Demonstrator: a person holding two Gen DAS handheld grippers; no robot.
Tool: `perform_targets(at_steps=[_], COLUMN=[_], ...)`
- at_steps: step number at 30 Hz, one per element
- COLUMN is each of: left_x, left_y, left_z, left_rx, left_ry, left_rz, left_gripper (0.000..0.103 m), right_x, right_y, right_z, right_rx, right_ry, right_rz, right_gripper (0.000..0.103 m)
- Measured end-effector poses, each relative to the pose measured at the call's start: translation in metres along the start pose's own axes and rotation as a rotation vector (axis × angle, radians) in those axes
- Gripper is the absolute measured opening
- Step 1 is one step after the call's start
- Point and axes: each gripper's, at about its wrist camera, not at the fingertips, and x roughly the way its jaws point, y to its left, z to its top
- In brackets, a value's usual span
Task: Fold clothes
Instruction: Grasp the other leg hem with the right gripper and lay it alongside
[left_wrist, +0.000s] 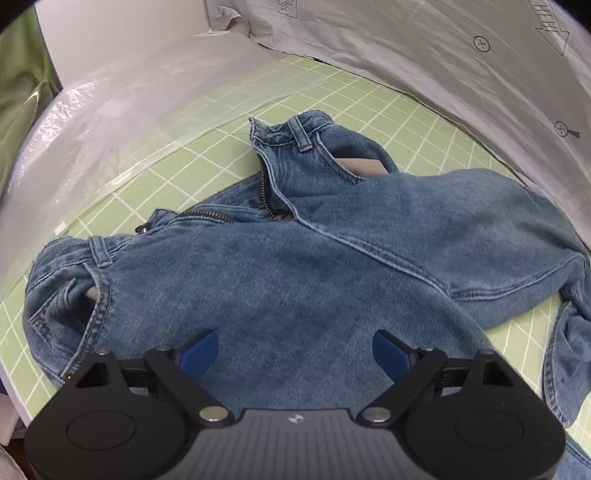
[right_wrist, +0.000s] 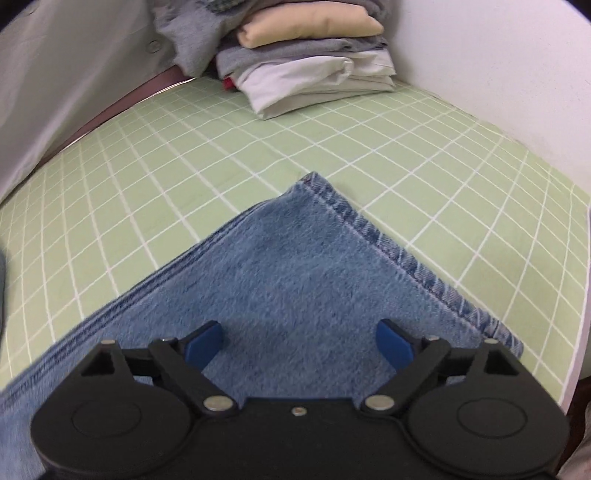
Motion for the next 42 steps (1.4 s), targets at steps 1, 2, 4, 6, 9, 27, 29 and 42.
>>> perform_targets(at_steps=[1, 2, 4, 6, 9, 27, 29, 42], left_x=[0.003, 0.007, 0.015, 0.023, 0.034, 0.052, 0.051, 0.052], left_y=[-0.002, -0.003, -0.006, -0.007, -0.01, -0.024, -0.025, -0.031], left_z=[0.004, 0.007, 0.01, 0.008, 0.003, -0.005, -0.004, 0.003], left_rx=[-0.004, -0.005, -0.005, 0.001, 0.013, 0.07, 0.07, 0.069], left_ry=[0.002, 0.005, 0.017, 0.036, 0.066, 0.055, 0.053, 0.062], left_rz=[0.005, 0.012, 0.028, 0.035, 0.044, 0.092, 0.093, 0.094], left_gripper=[0.091, 0.091, 0.093, 0.095, 0.097, 0.103, 0.103, 0.103], right_x=[0.001, 0.001, 0.003, 0.004, 0.006, 0.025, 0.024, 0.018], right_y=[0.008, 0.017, 0.034, 0.051, 0.076, 0.226, 0.23, 0.247], right_z=[0.002, 0.005, 0.009, 0.014, 0.02, 0.035, 0.034, 0.084], right_rx=[-0.012, -0.023, -0.047, -0.07, -0.106, -0.277, -0.328, -0.636], right_ry=[-0.002, -0.004, -0.008, -0.012, -0.019, 0.016, -0.013, -0.223], right_rz=[0.01, 0.021, 0.042, 0.063, 0.094, 0.394, 0.378, 0.326], right_gripper=[0.09, 0.085, 0.086, 0.095, 0.101, 0.087, 0.076, 0.003])
